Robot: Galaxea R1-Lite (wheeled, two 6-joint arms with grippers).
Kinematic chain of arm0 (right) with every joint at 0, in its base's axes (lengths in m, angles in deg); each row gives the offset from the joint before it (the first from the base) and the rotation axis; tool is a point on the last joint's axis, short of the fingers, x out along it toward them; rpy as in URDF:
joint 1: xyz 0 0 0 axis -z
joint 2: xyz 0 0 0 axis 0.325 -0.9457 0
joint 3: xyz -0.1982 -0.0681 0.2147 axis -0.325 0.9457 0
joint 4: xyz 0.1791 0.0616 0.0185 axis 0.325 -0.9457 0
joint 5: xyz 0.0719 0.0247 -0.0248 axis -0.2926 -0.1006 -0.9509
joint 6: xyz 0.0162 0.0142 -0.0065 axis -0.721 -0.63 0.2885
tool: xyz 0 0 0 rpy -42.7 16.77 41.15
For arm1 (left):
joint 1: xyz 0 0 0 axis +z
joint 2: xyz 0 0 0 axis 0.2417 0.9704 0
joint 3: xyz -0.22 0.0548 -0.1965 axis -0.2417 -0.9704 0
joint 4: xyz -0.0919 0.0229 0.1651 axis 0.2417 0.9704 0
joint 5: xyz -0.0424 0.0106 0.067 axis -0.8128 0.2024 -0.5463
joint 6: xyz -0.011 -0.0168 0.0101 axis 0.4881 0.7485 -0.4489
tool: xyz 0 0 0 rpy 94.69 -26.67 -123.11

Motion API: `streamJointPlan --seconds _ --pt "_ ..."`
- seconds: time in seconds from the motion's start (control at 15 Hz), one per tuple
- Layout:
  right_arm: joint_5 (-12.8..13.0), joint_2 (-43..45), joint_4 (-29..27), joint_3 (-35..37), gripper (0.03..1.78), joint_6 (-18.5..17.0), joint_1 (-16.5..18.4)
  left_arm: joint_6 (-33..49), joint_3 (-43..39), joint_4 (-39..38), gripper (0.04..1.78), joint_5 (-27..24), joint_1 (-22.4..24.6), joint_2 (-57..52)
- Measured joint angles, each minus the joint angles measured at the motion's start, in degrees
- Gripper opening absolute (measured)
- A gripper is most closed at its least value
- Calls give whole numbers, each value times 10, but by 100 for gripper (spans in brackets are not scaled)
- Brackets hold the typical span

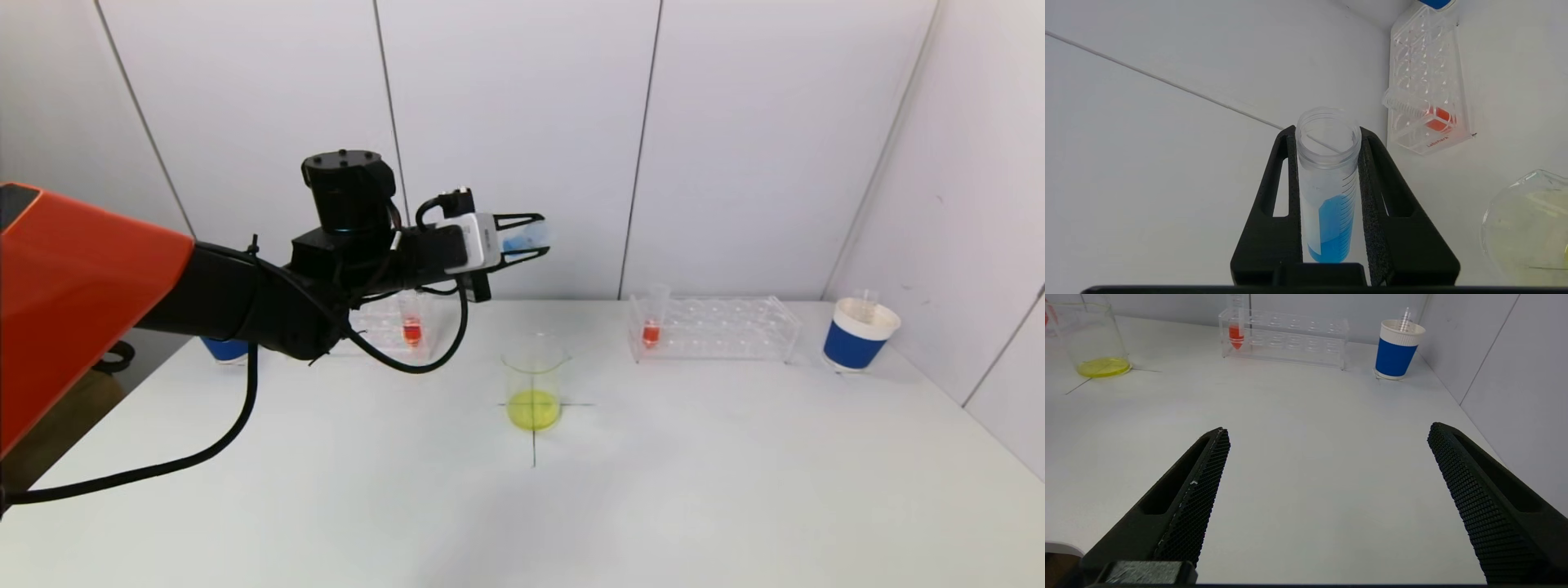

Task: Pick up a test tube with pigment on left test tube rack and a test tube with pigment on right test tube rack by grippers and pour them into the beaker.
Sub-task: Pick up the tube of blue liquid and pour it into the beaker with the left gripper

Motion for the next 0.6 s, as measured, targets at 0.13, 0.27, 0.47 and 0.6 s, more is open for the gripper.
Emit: streamJointPlan --seconds 0.13,0.27,0.47,0.6 --pt "0 0 0 0 176 0 0 -1 -14 -30 44 -5 2 7" --pt "0 0 0 0 176 0 0 -3 -18 -55 44 -5 7 19" --pt "0 0 0 0 176 0 0 -17 -21 -68 44 -5 10 30" --pt "0 0 0 0 176 0 0 -29 -21 -69 44 -7 13 33"
